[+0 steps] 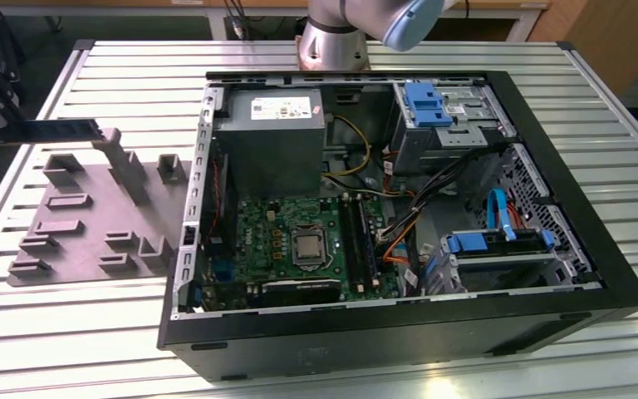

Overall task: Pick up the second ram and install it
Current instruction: 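Pick up the second ram and move it above second insertion slot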

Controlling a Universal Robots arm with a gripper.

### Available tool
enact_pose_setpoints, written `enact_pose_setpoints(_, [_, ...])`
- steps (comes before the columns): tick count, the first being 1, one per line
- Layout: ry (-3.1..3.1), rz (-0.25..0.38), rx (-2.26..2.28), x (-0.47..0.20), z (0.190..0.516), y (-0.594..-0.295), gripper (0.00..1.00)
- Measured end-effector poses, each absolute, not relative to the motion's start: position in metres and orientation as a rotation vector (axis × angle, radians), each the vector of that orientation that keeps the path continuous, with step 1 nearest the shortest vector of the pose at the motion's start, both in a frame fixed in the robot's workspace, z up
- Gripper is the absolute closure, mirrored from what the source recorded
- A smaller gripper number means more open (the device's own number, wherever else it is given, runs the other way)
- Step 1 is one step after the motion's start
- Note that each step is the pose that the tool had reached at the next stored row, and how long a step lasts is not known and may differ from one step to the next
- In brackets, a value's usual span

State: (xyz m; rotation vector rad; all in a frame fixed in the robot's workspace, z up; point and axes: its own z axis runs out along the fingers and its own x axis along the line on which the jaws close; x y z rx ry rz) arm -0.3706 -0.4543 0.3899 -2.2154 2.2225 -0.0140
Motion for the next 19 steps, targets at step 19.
enact_pose_setpoints(19, [2.223, -0.014, -2.215, -0.353, 0.39, -0.454, 0.86])
